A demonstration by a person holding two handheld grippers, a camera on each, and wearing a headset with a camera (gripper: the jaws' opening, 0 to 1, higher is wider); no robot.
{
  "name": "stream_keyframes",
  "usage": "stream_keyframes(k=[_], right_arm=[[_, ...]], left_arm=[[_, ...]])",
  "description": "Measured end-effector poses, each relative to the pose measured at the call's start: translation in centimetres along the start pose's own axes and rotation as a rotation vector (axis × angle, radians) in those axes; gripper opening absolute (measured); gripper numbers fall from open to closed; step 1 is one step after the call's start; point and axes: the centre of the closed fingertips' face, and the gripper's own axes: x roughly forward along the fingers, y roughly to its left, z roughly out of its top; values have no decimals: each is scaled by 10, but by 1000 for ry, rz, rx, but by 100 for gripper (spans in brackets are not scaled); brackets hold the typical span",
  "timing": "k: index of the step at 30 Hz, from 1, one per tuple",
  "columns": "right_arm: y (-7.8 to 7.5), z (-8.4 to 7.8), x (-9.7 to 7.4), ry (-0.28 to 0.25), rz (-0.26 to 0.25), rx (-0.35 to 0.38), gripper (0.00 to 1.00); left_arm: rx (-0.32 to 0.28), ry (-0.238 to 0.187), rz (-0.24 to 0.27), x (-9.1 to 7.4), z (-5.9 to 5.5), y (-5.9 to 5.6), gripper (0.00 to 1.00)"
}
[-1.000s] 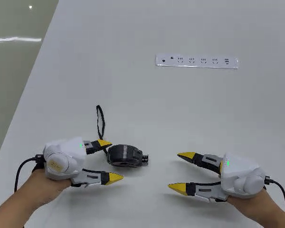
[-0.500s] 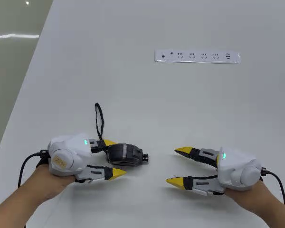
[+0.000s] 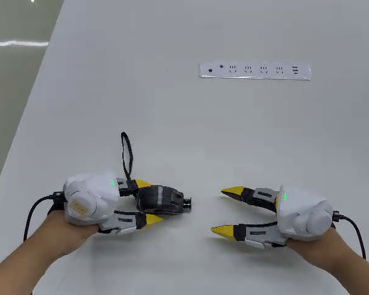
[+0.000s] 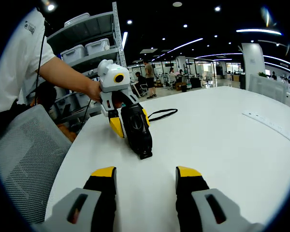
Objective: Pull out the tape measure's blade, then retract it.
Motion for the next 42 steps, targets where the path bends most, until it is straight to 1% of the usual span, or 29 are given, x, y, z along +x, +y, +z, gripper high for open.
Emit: stream_keyframes(k=[3, 9, 18, 22, 29, 32, 35, 42], right_arm=[[-1, 0, 2, 0, 4, 0, 49], [-2, 0, 5, -1, 13, -5, 48], [-3, 0, 7, -2, 20, -10, 47], [0, 0, 17, 6, 38, -33, 45], [4, 3, 33, 0, 64, -71, 42], [3, 5, 37, -4, 70, -77, 40], [5, 3, 42, 6, 84, -91, 38], [5, 4, 50, 7, 97, -107, 35]], left_arm=[[3, -1, 0, 0, 0, 2, 34], [13, 10, -7, 0, 0, 1, 34], [23, 9, -18, 0, 0, 1, 33], [22, 10, -16, 0, -1, 1, 32], [26, 15, -18, 0, -1, 2, 32], [27, 21, -17, 0, -1, 2, 32], [25, 24, -19, 1, -1, 2, 32], [26, 28, -23, 1, -1, 2, 32]])
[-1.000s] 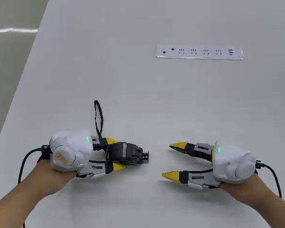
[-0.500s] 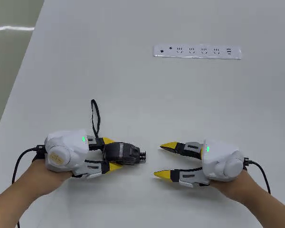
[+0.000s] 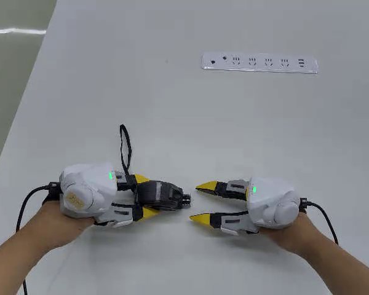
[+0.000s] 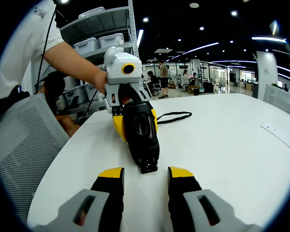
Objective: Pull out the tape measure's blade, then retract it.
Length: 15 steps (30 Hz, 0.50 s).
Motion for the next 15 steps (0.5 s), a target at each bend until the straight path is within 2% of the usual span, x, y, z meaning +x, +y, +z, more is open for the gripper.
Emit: stream_keyframes(k=[5, 8, 15], right_arm=[[-2, -4, 4, 9, 11, -12, 34], [-2, -3, 5, 7, 15, -16, 30], [-2, -2, 11, -8, 30, -11, 30]], left_arm=[[6, 5, 0, 0, 0, 0, 32], [9, 4, -3, 0, 0, 0, 32], [16, 8, -7, 0, -1, 0, 32]])
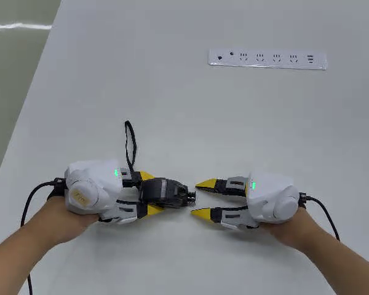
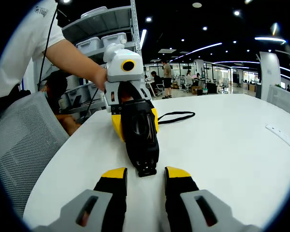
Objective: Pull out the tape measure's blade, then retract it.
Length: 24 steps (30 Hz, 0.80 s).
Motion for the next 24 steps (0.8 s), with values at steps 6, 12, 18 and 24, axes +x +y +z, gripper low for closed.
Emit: stream_keyframes(k=[6, 12, 18, 24], right_arm=[[-1, -2, 1, 5, 9, -15, 26], [-5, -2, 4, 2, 6, -32, 21], [-4, -2, 4, 1, 9, -51, 18], [-3, -3, 6, -2, 19, -61, 14]], left_arm=[[9, 2, -5, 1, -1, 0, 31], [8, -1, -6, 1, 0, 0, 31], [9, -2, -7, 1, -1, 0, 31], [12, -2, -8, 1, -1, 0, 31]])
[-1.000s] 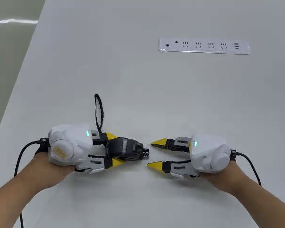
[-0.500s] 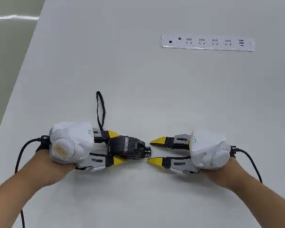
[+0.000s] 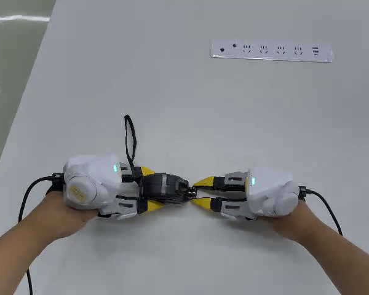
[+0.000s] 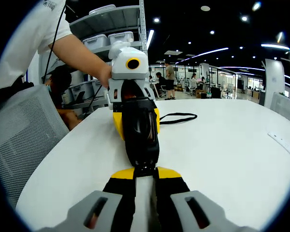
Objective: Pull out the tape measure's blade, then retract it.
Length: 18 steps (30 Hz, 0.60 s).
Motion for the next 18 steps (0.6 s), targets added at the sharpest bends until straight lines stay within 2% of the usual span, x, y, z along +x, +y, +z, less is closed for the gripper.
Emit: stream_keyframes(k=[7, 10, 12, 18], right_arm=[[1, 0, 0, -8, 7, 20, 14], [2, 0, 0, -11, 10, 29, 14], [1, 0, 0, -12, 9, 28, 14], [2, 0, -1, -16, 13, 42, 13]], left_arm=[[15, 3, -5, 0, -1, 0, 31], [70, 26, 9, 1, -3, 3, 30], [31, 24, -3, 2, -3, 2, 30], [37, 23, -8, 1, -3, 2, 30]])
